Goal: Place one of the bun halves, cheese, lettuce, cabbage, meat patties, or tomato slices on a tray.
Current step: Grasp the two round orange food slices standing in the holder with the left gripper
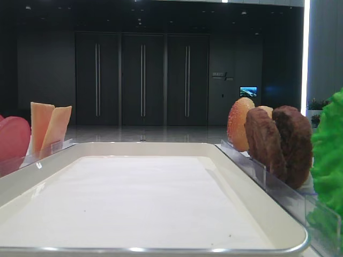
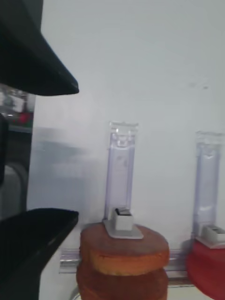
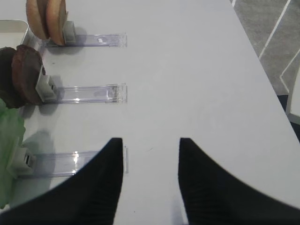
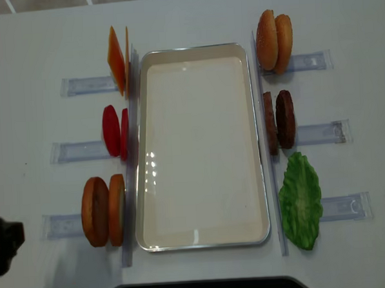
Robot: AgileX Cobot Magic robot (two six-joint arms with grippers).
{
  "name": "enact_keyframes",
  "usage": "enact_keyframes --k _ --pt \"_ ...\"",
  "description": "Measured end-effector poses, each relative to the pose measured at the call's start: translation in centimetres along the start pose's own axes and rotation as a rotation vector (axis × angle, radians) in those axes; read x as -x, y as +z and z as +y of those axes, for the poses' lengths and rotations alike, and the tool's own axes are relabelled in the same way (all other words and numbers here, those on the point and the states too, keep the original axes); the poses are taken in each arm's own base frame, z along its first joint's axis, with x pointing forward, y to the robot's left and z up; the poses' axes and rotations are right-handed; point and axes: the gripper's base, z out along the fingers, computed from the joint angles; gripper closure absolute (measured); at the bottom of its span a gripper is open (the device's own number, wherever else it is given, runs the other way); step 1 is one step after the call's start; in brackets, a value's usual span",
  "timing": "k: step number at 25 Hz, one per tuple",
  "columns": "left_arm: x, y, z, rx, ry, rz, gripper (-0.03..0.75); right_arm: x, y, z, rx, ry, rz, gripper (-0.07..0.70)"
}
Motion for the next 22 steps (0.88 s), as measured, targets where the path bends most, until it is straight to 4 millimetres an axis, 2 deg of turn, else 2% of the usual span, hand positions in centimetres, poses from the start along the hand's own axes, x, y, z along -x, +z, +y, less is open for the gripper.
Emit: enact_keyframes --k 5,10,16,18,22 --pt "5.7 3.8 -1.3 -0.019 0.049 0.243 0.151 0.0 0.0 0.0 0.0 0.0 0.0 0.356" --pt "9.4 6.5 -2.4 -0.076 0.042 0.272 0.155 0.0 0.0 0.0 0.0 0.0 0.0 0.356" --pt "10.6 7.2 -3.5 -0.102 -0.037 0.287 0.156 0.0 0.0 0.0 0.0 0.0 0.0 0.356" --pt "10.4 7.2 -4.7 -0.105 -0.049 0.291 0.156 0.0 0.0 0.0 0.0 0.0 0.0 0.356" --pt "9.4 6.7 -8.6 -0.098 -0.034 0.299 0.156 0.0 0.0 0.0 0.0 0.0 0.0 0.356"
